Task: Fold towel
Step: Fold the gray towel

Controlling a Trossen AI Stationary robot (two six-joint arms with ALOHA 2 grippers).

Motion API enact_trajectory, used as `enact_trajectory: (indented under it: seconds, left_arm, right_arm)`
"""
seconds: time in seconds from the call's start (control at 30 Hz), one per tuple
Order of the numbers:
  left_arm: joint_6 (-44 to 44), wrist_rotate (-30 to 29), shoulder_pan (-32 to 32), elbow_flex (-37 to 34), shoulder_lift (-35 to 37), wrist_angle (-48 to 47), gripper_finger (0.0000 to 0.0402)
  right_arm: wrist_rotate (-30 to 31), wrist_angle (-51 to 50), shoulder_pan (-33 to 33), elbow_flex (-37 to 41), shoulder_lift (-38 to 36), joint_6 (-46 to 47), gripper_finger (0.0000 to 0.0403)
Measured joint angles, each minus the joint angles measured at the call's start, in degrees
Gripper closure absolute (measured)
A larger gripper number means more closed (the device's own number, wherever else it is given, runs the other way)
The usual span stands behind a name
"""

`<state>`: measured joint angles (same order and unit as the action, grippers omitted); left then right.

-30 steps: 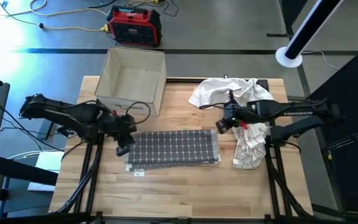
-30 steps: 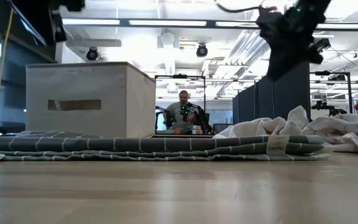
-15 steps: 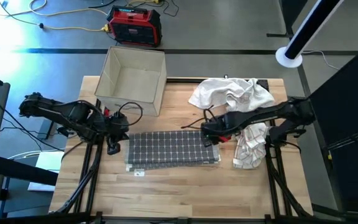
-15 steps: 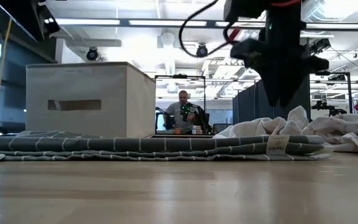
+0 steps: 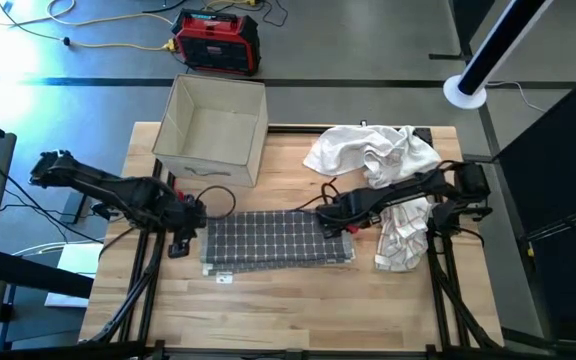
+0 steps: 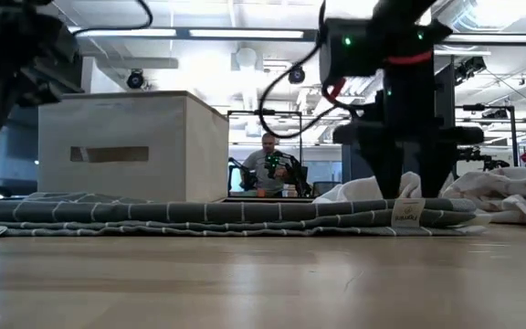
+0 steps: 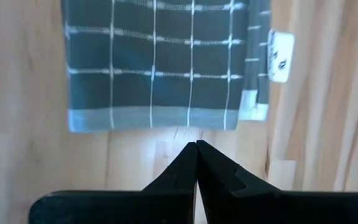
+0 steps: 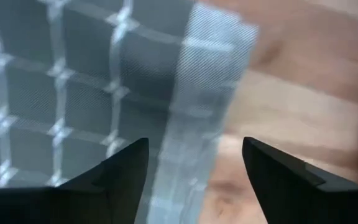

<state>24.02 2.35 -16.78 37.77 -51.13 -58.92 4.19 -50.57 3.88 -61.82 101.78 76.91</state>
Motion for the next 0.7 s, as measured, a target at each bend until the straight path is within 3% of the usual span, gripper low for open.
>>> enact_trajectory:
  seconds: [0.2, 0.43, 0.7]
  left_arm:
    - [4.29, 0.07, -1.44, -7.48, -0.04, 12.17, 0.0401]
    - [10.85, -1.2, -1.89, -13.41, -0.15, 12.79, 0.0401]
    - [18.49, -7.44, -1.5, -19.49, -3.05, 26.54, 0.0401]
  right_arm:
    - [-1.04, 9.56, -0.24, 5.79, -0.4, 0.83, 0.0211]
    - [-0.67, 8.21, 0.2, 7.84, -2.1, -0.53, 0.038]
    - [1.14, -7.85, -0.09, -2.98, -9.21, -4.83, 0.0398]
